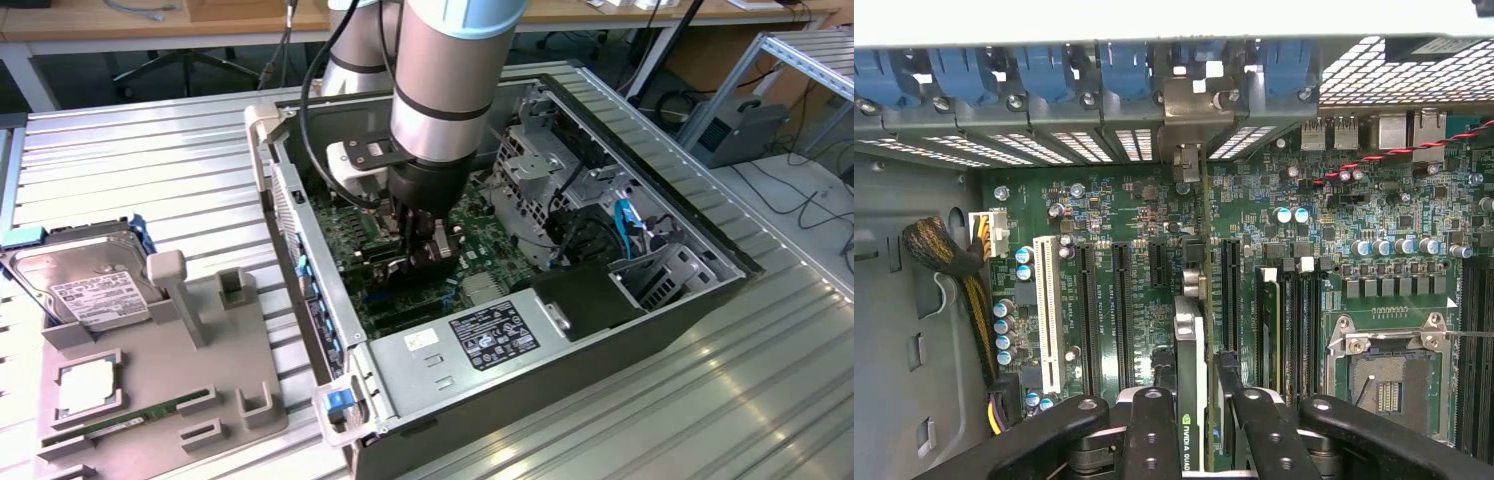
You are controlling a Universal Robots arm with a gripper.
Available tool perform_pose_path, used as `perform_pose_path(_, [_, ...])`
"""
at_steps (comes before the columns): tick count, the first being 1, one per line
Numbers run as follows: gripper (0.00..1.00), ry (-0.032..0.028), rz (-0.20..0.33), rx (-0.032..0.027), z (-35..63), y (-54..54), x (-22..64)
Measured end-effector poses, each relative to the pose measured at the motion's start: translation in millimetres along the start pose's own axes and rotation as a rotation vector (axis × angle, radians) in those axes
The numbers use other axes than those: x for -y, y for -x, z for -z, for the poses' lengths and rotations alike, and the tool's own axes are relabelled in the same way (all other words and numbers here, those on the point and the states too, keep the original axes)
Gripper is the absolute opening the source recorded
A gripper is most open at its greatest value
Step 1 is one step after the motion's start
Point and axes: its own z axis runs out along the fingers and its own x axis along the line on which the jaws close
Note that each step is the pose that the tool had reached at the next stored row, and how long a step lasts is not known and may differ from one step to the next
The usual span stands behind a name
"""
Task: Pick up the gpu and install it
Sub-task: 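Insert the gpu into the slot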
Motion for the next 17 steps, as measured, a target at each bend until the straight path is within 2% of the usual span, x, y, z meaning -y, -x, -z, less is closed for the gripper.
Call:
perform_pose_path(13, [0.26, -0.0001, 0.0, 0.0, 0.0, 0.0, 0.0])
perform_pose_path(17, [0.26, -0.0008, 0.0, 0.0002, 6.0, 0.2, 0.1])
